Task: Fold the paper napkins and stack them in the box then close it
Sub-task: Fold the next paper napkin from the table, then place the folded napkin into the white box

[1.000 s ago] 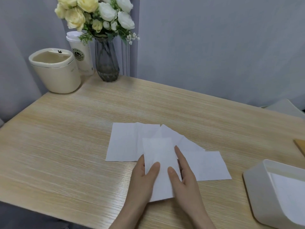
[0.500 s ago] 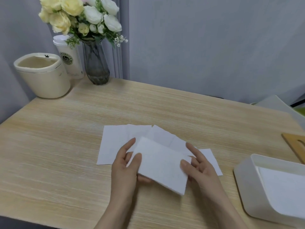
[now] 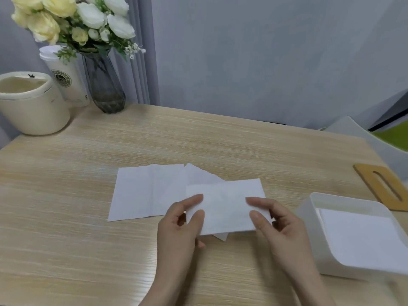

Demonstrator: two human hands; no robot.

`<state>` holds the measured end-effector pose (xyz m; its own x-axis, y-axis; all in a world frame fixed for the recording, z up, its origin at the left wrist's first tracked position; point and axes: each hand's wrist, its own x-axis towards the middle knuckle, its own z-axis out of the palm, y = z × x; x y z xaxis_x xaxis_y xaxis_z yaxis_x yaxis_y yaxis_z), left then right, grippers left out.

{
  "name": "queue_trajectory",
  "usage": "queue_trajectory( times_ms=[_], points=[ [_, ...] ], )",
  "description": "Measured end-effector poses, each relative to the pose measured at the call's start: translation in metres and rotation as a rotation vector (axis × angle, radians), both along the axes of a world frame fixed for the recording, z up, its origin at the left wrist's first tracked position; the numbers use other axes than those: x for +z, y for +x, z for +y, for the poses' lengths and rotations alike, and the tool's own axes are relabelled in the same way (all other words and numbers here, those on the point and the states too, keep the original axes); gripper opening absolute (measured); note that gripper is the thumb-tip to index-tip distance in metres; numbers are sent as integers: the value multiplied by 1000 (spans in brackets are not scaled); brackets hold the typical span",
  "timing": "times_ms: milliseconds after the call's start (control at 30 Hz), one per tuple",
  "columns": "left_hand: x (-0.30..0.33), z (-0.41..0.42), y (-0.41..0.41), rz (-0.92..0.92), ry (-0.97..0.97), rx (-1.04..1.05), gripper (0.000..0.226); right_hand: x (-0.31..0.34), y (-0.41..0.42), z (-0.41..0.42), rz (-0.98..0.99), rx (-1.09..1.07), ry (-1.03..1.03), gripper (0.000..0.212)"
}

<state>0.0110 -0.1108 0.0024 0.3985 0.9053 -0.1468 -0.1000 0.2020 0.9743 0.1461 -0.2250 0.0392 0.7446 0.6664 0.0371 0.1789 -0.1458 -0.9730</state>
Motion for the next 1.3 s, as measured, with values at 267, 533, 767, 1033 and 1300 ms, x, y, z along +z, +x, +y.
queue_trajectory(
  times_ms=[267, 533, 767, 1033, 1300],
  points=[
    [18, -24, 37, 98, 197, -236, 32, 21, 31, -52, -173, -210, -98, 23],
    [27, -70, 92, 143, 338, -485, 26, 29, 73, -117, -267, -432, -160, 22],
    [22, -96, 122, 186, 644, -600, 34, 24, 93, -154, -386, -548, -234, 27],
    [4, -106, 134, 230, 977, -583, 38, 9, 110, -169, -514, -553, -395, 20],
    [3, -107, 138, 347, 1162, -548, 39, -4, 112, -170, -566, -570, -480, 15]
  ],
)
